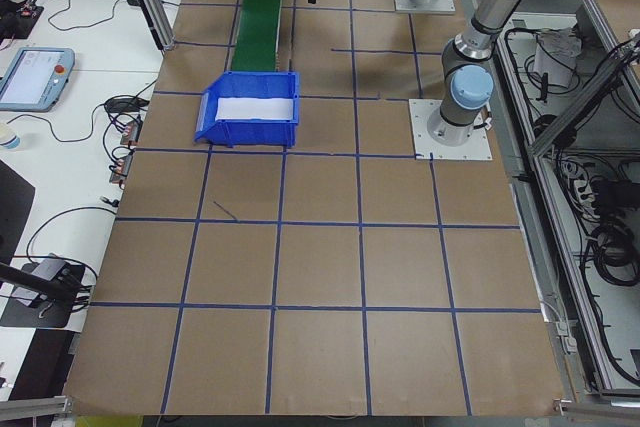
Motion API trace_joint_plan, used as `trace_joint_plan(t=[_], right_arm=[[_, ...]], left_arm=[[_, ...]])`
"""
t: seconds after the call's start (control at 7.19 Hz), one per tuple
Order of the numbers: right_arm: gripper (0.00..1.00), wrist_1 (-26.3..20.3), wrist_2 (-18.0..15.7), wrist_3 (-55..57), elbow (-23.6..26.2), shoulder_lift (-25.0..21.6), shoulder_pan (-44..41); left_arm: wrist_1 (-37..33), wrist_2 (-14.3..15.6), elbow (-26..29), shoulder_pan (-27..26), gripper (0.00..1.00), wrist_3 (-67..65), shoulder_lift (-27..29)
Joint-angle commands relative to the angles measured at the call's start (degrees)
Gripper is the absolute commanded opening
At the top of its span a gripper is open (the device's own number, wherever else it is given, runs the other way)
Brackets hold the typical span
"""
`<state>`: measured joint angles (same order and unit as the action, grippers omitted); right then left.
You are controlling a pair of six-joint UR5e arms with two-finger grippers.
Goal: Move block left to right into plate
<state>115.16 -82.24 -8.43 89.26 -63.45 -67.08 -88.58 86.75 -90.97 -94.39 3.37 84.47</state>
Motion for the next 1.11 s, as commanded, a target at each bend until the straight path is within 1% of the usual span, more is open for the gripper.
trace_joint_plan(t=[0.0, 0.14, 0.28, 0.42, 0.7, 0.84, 0.97], right_arm=[[0.16, -1.41, -11.56, -14.8, 0.73, -2.62, 2.81], [0.17, -6.74, -12.58, -20.52, 2.13, -5.95, 8.32], [0.17, -9.75, -13.12, -25.89, 4.58, -8.24, 12.55], [0.17, -9.95, -13.12, -31.86, 6.78, -9.66, 18.42], [0.17, -11.7, -13.38, -39.78, 12.31, -13.96, 31.16], [0.17, -10.75, -13.99, -42.35, 15.3, -14.85, 37.31], [0.17, -8.31, -15.04, -44.64, 16.81, -14.77, 40.42]], left_arm=[[0.08, 0.0, 0.0, 0.0, 1.0, -0.03, 0.0], [0.08, 0.0, 0.0, 0.0, 1.0, -0.03, 0.0], [0.08, 0.0, 0.0, 0.0, 1.0, 0.05, 0.0], [0.08, 0.0, 0.0, 0.0, 1.0, -0.03, 0.0], [0.08, 0.0, 0.0, 0.0, 1.0, -0.03, 0.0], [0.08, 0.0, 0.0, 0.0, 1.0, -0.03, 0.0], [0.16, 0.0, 0.0, 0.0, 1.0, -0.03, 0.0]])
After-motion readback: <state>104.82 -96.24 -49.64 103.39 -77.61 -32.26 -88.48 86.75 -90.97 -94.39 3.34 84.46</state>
